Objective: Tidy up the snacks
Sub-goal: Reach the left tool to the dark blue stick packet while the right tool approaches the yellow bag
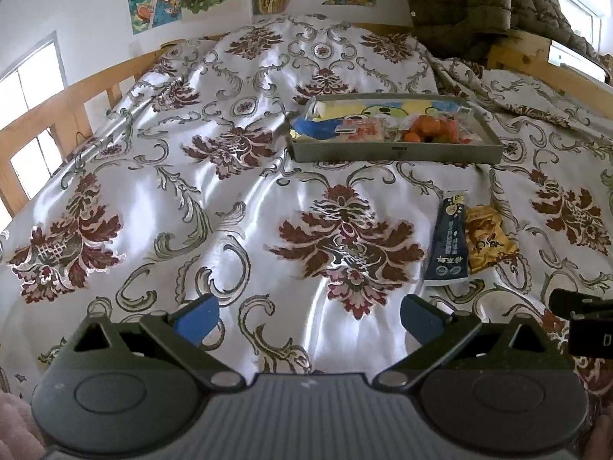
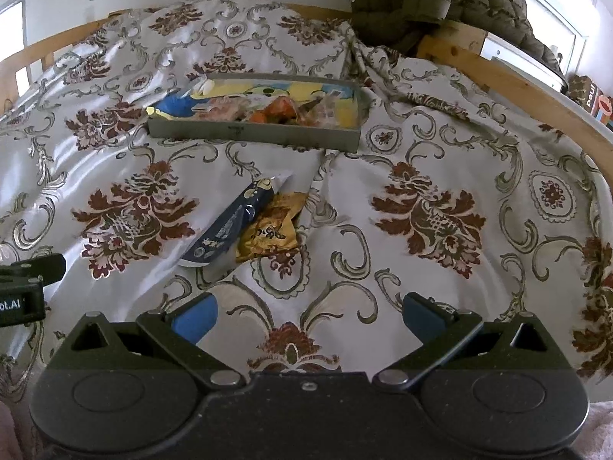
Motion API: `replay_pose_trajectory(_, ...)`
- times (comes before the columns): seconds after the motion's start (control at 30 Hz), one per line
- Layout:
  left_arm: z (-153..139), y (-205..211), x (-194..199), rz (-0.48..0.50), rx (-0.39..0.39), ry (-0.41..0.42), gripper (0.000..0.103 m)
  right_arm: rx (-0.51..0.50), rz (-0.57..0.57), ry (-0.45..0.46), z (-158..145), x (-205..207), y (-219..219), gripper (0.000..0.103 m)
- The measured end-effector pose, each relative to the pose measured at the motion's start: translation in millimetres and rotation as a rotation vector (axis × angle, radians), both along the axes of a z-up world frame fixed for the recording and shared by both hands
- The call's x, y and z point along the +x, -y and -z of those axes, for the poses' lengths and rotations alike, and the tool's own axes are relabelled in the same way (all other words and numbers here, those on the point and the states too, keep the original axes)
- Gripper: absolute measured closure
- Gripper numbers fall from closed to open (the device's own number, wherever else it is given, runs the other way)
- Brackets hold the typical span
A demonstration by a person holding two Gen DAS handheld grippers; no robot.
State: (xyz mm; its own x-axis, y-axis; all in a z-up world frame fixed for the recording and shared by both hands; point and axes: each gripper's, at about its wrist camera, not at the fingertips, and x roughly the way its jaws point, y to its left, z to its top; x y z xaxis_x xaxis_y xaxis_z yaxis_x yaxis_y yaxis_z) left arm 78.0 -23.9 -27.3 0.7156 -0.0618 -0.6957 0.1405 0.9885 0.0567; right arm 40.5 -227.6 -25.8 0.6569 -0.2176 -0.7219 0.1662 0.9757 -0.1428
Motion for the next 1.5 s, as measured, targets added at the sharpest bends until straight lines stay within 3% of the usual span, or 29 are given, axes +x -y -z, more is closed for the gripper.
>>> replay_pose_trajectory(0.3, 0.5, 2.6, 9.4, 0.015, 0.002, 0.001, 0.000, 0.010, 0.002, -0.017, 0.8, 4.3, 1.5, 0.001)
replay_pose_trajectory(0.67, 5.4, 18.0, 32.6, 0.076, 0.001, 0.016, 0.000, 0.120, -0.011, -0.068, 9.3, 24.4, 10.3, 0.001)
replay_pose_trajectory(0.9, 11.2, 24.4, 57.3, 0.154, -0.056, -0.047, 0.000, 0.132, -0.041, -0.115, 16.4, 46.2, 19.4, 0.001)
replay_pose_trajectory(1.07, 16.8, 29.0, 82.5, 0.200, -0.100, -0.079, 0.000, 0.051, -0.102, -0.119, 21.1, 62.0, 20.0, 0.001)
replay_pose_trajectory(1.23, 23.8, 37.5, 102.4, 0.257, -0.097, -0.048, 0.000, -0.087, -0.213, -0.076, 24.8, 74.3, 15.8, 0.001)
replay_pose_trajectory(1.5, 35.0, 39.5, 121.4, 0.375, -0.215, -0.022, 0.000, -0.220, -0.376, 0.008, 42.9, 91.8, 6.4, 0.001)
